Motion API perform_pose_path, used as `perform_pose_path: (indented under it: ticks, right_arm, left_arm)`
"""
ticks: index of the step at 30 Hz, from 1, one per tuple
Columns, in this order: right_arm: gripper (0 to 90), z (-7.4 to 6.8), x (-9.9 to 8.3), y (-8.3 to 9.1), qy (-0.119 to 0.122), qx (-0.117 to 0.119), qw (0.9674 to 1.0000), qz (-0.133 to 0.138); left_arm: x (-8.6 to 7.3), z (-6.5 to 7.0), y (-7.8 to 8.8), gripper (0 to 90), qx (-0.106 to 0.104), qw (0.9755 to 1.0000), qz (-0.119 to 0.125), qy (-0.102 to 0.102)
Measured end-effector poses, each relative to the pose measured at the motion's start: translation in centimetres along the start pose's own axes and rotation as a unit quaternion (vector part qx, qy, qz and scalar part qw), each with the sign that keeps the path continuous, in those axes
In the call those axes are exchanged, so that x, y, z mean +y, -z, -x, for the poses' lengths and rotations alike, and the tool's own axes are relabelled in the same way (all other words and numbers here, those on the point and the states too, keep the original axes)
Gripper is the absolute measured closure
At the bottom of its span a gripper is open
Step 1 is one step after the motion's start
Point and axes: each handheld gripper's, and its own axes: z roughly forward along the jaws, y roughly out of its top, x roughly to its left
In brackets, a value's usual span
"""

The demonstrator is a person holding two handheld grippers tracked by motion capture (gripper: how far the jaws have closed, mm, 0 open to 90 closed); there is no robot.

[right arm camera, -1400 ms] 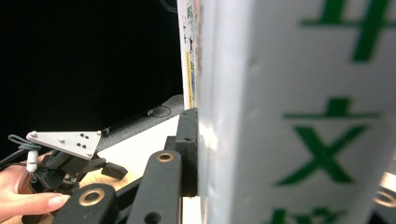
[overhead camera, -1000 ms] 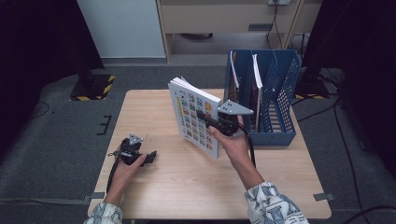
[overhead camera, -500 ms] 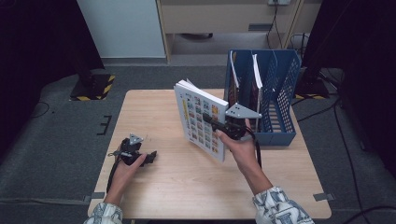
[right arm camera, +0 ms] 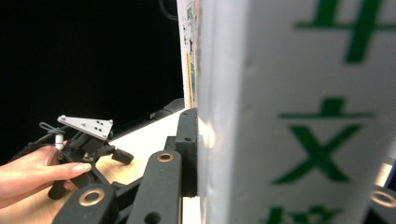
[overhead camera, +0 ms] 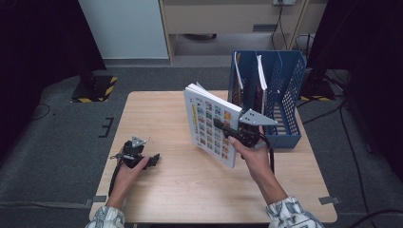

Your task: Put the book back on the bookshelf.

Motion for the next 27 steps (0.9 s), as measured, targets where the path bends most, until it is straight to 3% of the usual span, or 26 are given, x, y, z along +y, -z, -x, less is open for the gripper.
perform_pose_path:
  ticks: [27]
  right_arm:
    - [73.8,0.9,-0.7,4.7,0.001,-0.002,1.0,0.0]
  left_arm:
    - [0.0,0.0,0.0,4.2,0.0,1.0,0.0,0.0]
